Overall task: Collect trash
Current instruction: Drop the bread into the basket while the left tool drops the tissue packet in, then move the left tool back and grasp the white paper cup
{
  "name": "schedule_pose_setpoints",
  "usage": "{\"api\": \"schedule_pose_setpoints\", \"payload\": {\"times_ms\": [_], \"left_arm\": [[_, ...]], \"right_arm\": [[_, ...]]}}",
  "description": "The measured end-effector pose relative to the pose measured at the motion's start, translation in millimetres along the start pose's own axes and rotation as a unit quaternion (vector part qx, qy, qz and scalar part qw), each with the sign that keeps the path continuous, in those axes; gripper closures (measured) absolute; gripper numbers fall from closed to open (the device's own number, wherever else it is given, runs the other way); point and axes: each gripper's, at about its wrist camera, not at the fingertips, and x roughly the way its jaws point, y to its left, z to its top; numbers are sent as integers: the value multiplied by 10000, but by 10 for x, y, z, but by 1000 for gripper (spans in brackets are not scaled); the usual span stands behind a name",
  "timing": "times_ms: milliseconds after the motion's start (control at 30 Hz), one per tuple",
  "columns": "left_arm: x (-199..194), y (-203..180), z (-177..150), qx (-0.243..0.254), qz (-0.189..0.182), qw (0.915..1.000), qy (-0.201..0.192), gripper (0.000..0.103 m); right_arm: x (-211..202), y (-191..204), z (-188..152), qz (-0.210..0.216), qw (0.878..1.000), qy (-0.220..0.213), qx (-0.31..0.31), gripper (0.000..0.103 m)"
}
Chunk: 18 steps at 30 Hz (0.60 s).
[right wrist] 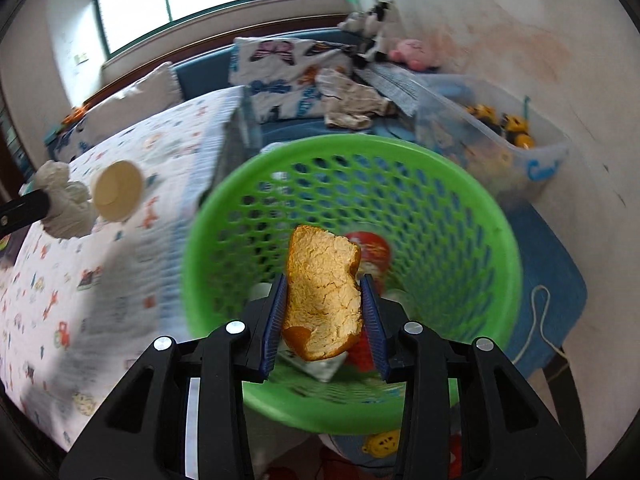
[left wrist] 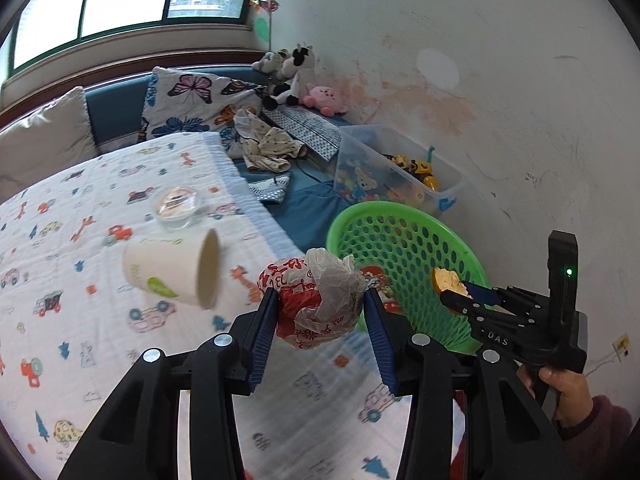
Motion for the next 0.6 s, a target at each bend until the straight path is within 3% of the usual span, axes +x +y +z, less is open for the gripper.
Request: {"api": "schedule_pose_setpoints", "payload": {"times_ms": [233,600], "left_arm": [[216,-316,112,273,-95,9995,105,59],[587,-684,200,492,-205,9980,335,57]], "right_arm": [[17,-247,-18,-57,9997,-28,246,55],[-265,-401,-105,-61,9989,-284,361,50]]}}
